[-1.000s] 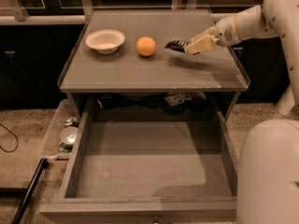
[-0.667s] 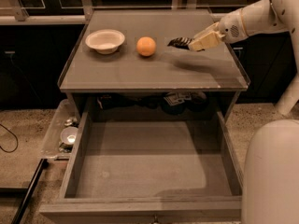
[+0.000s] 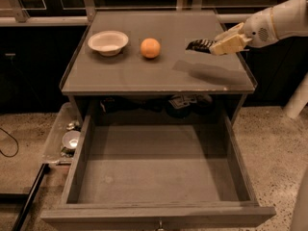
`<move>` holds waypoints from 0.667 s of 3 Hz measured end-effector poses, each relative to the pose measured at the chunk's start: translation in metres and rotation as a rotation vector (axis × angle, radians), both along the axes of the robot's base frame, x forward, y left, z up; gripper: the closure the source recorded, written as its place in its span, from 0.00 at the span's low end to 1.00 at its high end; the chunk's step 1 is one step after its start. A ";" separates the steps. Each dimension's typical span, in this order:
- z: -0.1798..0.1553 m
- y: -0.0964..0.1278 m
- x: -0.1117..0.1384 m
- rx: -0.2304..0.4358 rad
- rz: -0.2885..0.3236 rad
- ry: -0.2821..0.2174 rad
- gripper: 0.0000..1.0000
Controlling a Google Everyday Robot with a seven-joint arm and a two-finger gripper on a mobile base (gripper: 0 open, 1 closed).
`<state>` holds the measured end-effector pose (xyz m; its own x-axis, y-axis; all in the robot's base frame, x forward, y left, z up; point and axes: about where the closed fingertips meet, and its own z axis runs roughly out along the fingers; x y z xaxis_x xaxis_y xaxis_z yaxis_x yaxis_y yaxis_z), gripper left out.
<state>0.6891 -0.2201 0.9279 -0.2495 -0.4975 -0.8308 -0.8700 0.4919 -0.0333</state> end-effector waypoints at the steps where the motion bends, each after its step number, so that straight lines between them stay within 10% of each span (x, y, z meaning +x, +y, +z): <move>1: 0.008 -0.008 -0.044 -0.016 -0.021 -0.006 1.00; 2: 0.010 -0.015 -0.090 -0.007 -0.068 -0.015 1.00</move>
Offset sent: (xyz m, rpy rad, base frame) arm -0.1672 -0.0072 -0.0578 -0.0084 0.1149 -0.0940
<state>0.5989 -0.2355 0.9379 -0.2703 -0.4861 -0.8310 -0.8340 0.5494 -0.0501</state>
